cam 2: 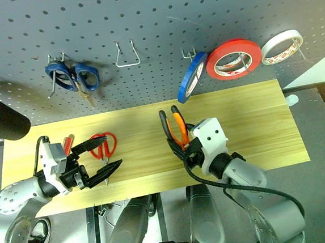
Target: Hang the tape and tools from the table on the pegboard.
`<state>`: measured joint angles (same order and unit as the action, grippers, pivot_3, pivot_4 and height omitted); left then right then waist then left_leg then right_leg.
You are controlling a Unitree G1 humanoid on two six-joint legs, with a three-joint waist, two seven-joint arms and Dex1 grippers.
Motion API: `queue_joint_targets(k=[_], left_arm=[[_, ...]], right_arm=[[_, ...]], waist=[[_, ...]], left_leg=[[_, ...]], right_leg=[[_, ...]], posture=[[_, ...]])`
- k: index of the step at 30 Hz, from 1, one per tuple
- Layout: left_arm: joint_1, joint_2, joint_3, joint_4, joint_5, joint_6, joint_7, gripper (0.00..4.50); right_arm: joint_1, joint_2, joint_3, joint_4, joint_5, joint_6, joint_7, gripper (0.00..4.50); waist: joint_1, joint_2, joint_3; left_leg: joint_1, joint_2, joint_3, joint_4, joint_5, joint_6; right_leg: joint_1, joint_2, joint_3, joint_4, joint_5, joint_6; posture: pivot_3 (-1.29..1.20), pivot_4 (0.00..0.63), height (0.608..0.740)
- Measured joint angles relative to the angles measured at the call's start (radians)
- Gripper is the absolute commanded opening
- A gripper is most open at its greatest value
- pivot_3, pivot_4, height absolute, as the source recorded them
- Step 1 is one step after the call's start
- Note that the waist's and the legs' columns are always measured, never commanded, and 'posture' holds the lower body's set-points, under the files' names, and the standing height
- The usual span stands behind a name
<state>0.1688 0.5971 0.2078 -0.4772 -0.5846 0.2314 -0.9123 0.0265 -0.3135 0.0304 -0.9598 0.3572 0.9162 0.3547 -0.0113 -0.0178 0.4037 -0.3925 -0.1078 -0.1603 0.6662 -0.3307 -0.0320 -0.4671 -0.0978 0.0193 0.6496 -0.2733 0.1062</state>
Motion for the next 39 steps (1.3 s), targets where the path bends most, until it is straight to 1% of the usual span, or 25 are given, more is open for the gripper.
queue_joint_targets(k=[3,7,13,17,21,26,28,31,35,39], left_arm=[[-0.023,-0.001,-0.009,0.014,0.001,-0.007,-0.006,4.46],[-0.035,-0.001,-0.018,0.039,0.001,-0.017,-0.012,4.46],[-0.048,-0.017,-0.02,0.045,0.0,-0.026,-0.012,4.46],[-0.066,-0.065,-0.013,0.045,-0.04,-0.038,-0.006,4.46],[-0.063,-0.135,0.017,0.042,-0.106,-0.066,0.009,4.46],[-0.019,-0.15,0.031,0.019,-0.149,-0.085,0.0,4.46],[-0.004,-0.12,0.061,-0.006,-0.186,-0.069,0.0,4.46],[0.018,-0.055,0.144,-0.058,-0.264,-0.031,0.012,4.46],[0.036,-0.011,0.209,-0.099,-0.327,0.005,0.036,4.46],[0.035,0.029,0.262,-0.102,-0.354,0.022,0.041,4.46]], right_arm=[[0.001,-0.001,-0.032,-0.014,0.058,-0.002,0.012,2.93],[0.002,-0.011,-0.066,-0.019,0.153,-0.058,0.029,2.93],[-0.024,-0.086,-0.106,-0.02,0.35,-0.145,0.016,2.93],[-0.053,-0.133,-0.118,-0.021,0.427,-0.168,-0.026,2.93],[-0.074,-0.153,-0.12,-0.02,0.44,-0.168,-0.049,2.93],[-0.093,-0.181,-0.119,0.011,0.428,-0.19,-0.032,2.93],[-0.119,-0.191,-0.12,0.04,0.418,-0.205,-0.018,2.93],[-0.152,-0.208,-0.128,0.076,0.402,-0.23,0.004,2.93],[-0.165,-0.215,-0.131,0.115,0.386,-0.255,0.022,2.93],[-0.282,-0.2,-0.131,0.179,0.349,-0.282,0.002,2.93]], waist=[[0.0,-0.005,-0.006],[-0.002,-0.005,-0.009],[-0.001,-0.007,-0.024],[-0.001,-0.008,-0.032],[-0.001,-0.008,-0.049],[0.002,-0.008,-0.067],[0.003,-0.009,-0.074],[0.005,-0.008,-0.084],[0.017,-0.006,-0.104],[0.025,-0.005,-0.109]], left_leg=[[0.0,0.0,0.0,0.001,0.0,0.0],[0.0,0.0,0.0,0.001,0.0,0.0],[0.0,0.0,0.001,0.003,0.0,0.0],[0.001,0.0,0.001,0.005,0.0,0.0],[0.001,0.0,0.001,0.01,0.0,0.0],[0.001,0.0,0.001,0.017,0.0,0.0],[0.001,0.0,0.001,0.018,0.001,-0.001],[0.002,0.001,0.001,0.018,0.003,-0.002],[0.003,0.001,0.002,0.018,0.003,-0.002],[0.003,0.001,0.002,0.018,0.005,-0.003]], right_leg=[[0.0,0.0,0.0,0.0,0.0,0.0],[0.0,0.0,0.0,0.001,0.0,0.0],[0.001,0.0,-0.001,0.001,0.001,0.0],[0.002,0.0,-0.001,0.002,0.002,0.0],[0.003,0.0,-0.001,0.004,0.002,0.0],[0.007,0.001,-0.001,0.005,0.007,0.0],[0.007,0.002,-0.001,0.004,0.011,0.0],[0.008,0.003,0.0,0.005,0.013,-0.001],[0.008,0.003,0.0,0.005,0.013,-0.001],[0.008,0.004,0.001,0.005,0.015,-0.002]], posture=[[0.03,0.327,0.727],[0.03,0.318,0.727],[0.02,0.311,0.727],[0.03,0.297,0.727],[0.03,0.275,0.727],[0.04,0.254,0.727],[0.06,0.247,0.727],[0.07,0.237,0.727],[0.09,0.232,0.727],[0.1,0.227,0.727]])
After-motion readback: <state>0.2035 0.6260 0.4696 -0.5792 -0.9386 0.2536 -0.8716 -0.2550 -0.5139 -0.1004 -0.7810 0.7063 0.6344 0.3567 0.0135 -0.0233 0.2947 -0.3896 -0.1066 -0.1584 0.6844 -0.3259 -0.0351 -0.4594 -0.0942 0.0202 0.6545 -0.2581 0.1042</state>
